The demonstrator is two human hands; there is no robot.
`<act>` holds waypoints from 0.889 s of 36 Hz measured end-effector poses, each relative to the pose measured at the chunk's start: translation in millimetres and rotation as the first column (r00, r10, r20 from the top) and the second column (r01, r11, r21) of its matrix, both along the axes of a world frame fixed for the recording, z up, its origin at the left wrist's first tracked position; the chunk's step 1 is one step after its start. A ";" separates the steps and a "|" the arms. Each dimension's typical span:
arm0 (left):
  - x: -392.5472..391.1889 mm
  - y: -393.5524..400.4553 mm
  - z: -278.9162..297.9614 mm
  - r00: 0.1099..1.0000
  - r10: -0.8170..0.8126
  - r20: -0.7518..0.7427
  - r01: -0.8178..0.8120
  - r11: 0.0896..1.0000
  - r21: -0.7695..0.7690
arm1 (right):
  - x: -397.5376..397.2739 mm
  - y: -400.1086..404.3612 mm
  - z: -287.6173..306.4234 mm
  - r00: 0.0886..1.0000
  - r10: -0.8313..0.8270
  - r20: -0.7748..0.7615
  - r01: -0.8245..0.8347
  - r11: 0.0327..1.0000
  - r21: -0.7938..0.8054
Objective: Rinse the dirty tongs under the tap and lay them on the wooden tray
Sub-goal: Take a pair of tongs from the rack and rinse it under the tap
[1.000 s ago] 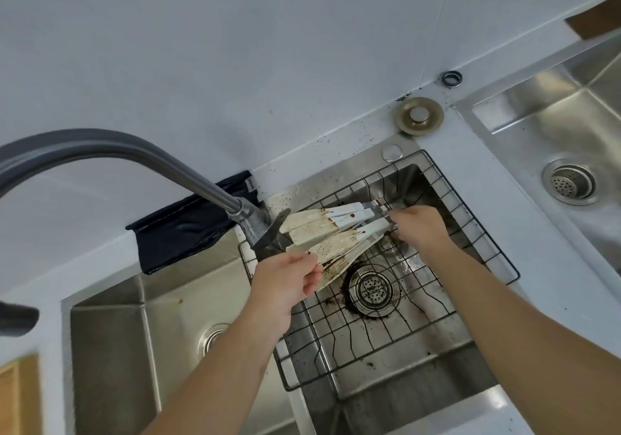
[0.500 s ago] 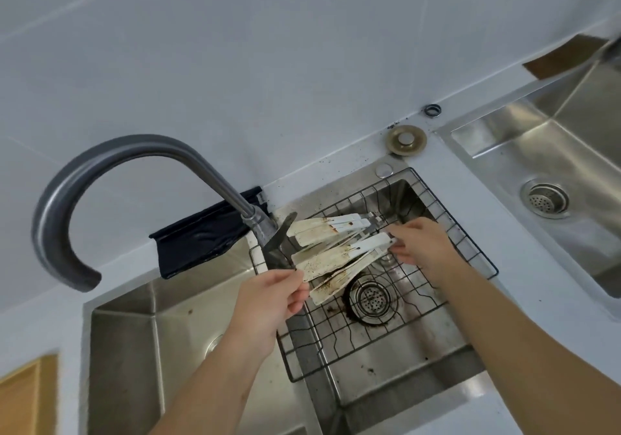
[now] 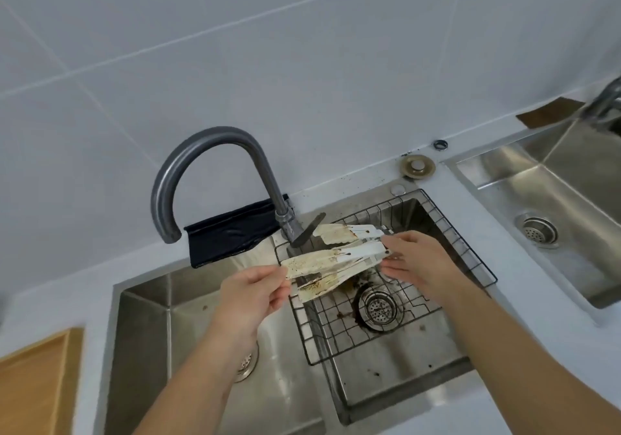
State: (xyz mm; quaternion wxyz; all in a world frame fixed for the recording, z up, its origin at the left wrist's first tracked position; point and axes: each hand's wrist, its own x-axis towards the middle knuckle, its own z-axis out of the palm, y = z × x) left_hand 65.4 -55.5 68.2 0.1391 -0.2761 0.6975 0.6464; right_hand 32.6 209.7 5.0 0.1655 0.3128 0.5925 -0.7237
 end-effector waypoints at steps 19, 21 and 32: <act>38.6 -137.2 28.3 0.990 0.039 -0.135 -0.044 0.998 -0.036 | 23.5 -121.6 55.6 0.952 0.302 -0.049 -0.305 0.951 -0.054; 37.7 -150.5 26.7 0.990 0.027 -0.137 -0.034 0.998 -0.049 | 26.4 -130.4 59.9 0.946 0.320 -0.043 -0.322 0.945 -0.051; 43.5 -205.6 20.9 0.985 0.056 -0.165 -0.056 0.998 0.002 | 51.0 -185.5 75.5 0.952 0.302 -0.052 -0.306 0.948 -0.091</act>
